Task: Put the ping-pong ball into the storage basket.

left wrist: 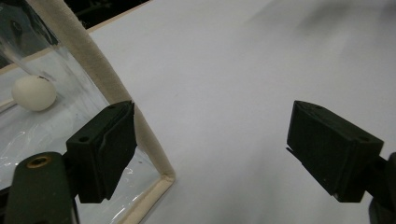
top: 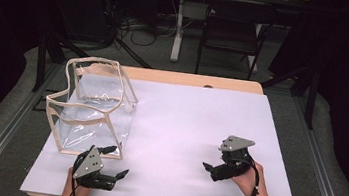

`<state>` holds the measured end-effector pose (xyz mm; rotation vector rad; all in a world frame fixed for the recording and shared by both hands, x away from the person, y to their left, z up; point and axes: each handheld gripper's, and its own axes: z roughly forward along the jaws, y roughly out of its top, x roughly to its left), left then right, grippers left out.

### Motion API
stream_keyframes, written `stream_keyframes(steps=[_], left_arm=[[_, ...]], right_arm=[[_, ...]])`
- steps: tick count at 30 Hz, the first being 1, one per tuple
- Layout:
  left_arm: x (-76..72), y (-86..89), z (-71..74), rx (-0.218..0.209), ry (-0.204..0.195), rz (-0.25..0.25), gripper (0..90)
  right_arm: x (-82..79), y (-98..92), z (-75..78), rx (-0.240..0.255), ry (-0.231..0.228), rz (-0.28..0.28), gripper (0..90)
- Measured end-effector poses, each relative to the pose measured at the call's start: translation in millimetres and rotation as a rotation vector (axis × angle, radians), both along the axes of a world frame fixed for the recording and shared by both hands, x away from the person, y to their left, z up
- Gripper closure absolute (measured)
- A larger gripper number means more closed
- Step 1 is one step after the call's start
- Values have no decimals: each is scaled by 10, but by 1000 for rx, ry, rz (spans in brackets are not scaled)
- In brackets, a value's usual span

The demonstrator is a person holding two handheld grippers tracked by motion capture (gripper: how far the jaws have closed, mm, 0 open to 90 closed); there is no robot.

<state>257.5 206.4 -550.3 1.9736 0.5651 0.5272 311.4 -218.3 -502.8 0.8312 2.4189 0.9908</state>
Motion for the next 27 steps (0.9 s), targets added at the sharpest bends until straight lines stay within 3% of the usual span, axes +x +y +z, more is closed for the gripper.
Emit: stream_keyframes(steps=[4, 16, 27], left_arm=[[0, -1, -1, 1, 0, 0, 159], [4, -7, -6, 5, 2, 0, 159], [6, -8, -9, 9, 3, -1, 159]], right_arm=[[-61, -41, -101, -8, 1, -13, 1], [-188, -241, -334, 38, 1, -70, 0], [-338, -333, -416, 83, -35, -93, 0]])
